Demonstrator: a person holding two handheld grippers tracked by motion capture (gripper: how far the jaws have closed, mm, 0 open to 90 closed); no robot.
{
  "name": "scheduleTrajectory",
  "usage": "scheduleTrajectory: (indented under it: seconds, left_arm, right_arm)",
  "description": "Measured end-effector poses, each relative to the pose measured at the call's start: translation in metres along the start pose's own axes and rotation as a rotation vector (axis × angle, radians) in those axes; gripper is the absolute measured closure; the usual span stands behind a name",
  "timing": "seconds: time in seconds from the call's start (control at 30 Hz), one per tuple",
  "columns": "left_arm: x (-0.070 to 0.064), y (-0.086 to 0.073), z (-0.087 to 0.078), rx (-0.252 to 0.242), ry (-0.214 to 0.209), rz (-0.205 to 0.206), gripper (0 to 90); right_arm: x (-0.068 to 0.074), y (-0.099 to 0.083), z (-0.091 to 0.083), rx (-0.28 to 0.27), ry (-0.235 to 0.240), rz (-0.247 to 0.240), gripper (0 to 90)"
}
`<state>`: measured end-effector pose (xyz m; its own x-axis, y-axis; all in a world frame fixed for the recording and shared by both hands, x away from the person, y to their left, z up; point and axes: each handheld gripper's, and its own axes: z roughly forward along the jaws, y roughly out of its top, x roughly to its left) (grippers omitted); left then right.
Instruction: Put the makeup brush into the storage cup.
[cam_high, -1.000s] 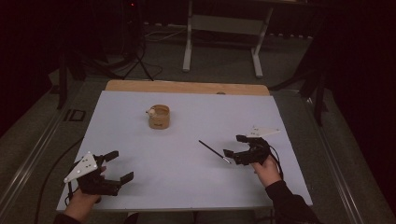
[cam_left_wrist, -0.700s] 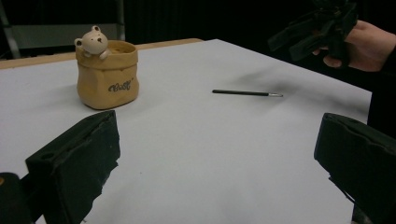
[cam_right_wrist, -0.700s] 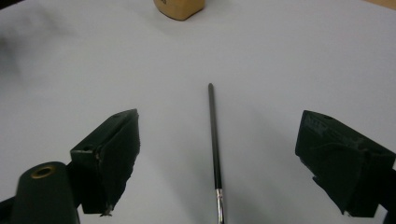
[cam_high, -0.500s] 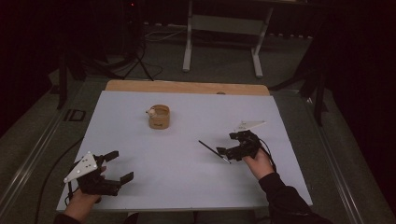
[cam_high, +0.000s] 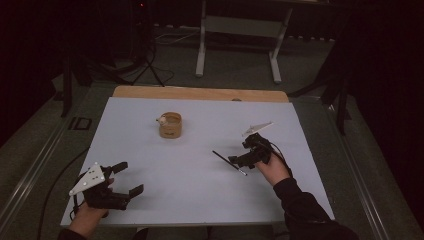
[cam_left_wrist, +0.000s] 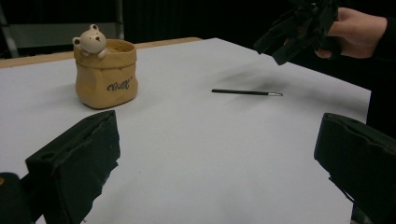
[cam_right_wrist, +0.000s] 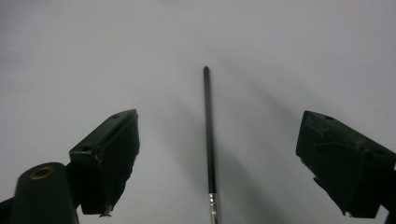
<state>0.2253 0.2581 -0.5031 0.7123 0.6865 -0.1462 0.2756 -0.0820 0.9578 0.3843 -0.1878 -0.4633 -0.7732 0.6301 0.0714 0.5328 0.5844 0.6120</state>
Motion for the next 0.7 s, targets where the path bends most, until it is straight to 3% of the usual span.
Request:
scheduleTrajectory:
  seconds: [0.1, 0.2, 0.43, 0.7]
  left_arm:
    - [0.0, 0.0, 0.0, 0.001, 0.006, 0.001, 0.9]
    - [0.0, 0.0, 0.0, 0.0, 0.006, 0.002, 0.9]
    - [0.0, 0.0, 0.0, -0.002, 0.003, 0.0, 0.8]
    - [0.0, 0.0, 0.0, -0.002, 0.001, -0.001, 0.8]
  right_arm:
    - [0.001, 0.004, 0.002, 0.023, -0.011, -0.01, 13.5]
    - [0.004, 0.008, 0.005, 0.083, -0.03, -0.052, 14.7]
    - [0.015, 0.014, 0.013, 0.197, -0.032, -0.116, 32.3]
    - [0.019, 0.014, 0.016, 0.268, -0.019, -0.075, 49.3]
